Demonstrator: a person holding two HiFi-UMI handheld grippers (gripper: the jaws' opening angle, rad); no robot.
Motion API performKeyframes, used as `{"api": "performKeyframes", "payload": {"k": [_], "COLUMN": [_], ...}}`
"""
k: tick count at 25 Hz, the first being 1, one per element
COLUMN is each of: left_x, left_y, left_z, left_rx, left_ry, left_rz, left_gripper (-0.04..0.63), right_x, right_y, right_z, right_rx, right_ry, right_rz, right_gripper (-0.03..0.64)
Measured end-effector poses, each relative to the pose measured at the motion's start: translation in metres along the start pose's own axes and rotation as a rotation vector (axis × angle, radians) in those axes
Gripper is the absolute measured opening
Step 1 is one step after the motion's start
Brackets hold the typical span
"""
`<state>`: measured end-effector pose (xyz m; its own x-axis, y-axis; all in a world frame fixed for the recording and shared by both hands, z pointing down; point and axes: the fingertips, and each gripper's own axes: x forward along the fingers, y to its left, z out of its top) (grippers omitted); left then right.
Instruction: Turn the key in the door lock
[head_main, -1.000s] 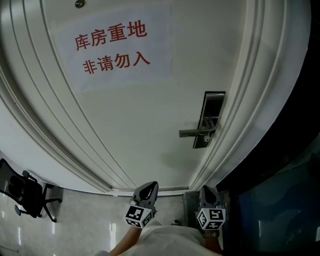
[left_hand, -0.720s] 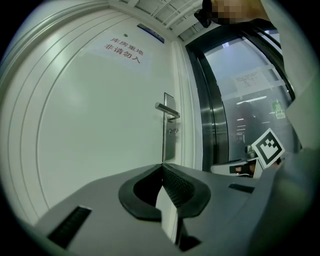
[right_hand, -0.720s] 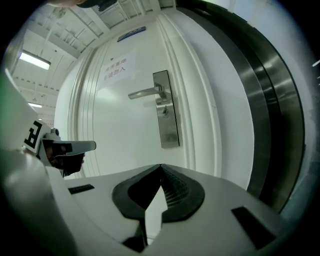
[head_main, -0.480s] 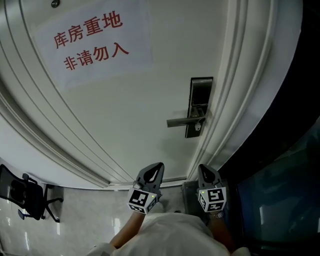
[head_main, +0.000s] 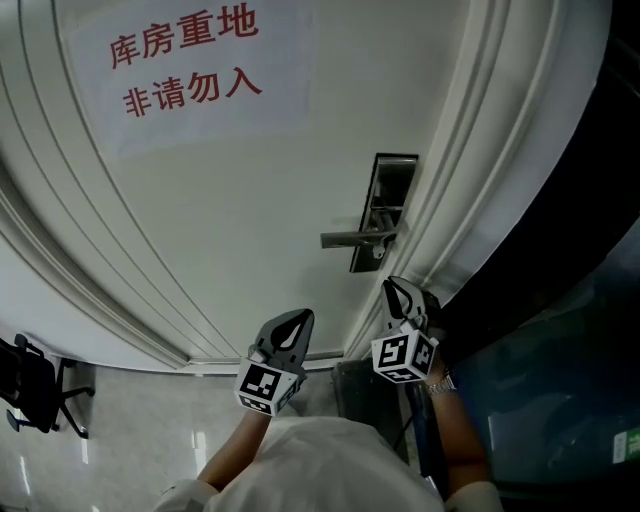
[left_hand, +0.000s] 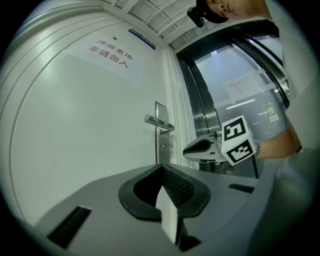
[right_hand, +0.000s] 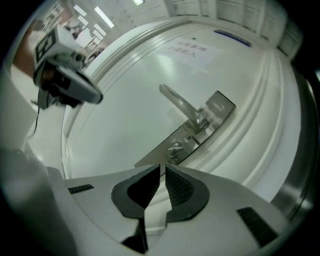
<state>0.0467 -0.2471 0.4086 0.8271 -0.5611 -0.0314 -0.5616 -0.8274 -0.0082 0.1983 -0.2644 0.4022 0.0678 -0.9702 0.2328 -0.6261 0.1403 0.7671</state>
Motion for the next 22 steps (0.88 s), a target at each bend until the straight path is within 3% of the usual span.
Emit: {"api": "performKeyframes", "payload": {"k": [3, 5, 8, 17, 19, 22], "left_x": [-0.01, -0.011, -0.01, -0.017, -0.02, -0.025], "left_y": [-0.004, -0.003, -0.002, 0.005, 0.006, 0.008], "left_z": [-0.001, -0.002, 0.001, -0.001, -0.003, -0.005], "left_rx": [0.001, -0.004, -0.008, -0.012, -0.017, -0.023], "left_ry": [-0.003, 0.001, -0.004, 0.009, 0.012, 0.014], "left_rz": [-0.007, -0.003, 0.0, 0.016, 0.024, 0.031], "left_gripper": [0.006, 0.006, 0.006, 0.006, 0.006, 0.006], "right_x": [0.012, 0.02, 0.025, 0.047, 0.053, 0.054], "right_y": [-0.006, -0.008, -0.018, -0.016, -0.017, -0.021], "right_z": [0.005, 0.008, 0.017, 0.026, 0.021, 0.021], "right_rx": [-0.297, -0.404, -0.528, -0.753, -0.743, -0.668], "right_ry": [0.042, 0.066, 0.064, 0.084, 0.11, 0.116], "right_rz": [-0.048, -0.039, -0.076, -0.103, -0.114, -0.152], "right_gripper": [0.061, 0.14, 0.144, 0.144, 0.138, 0.061]}}
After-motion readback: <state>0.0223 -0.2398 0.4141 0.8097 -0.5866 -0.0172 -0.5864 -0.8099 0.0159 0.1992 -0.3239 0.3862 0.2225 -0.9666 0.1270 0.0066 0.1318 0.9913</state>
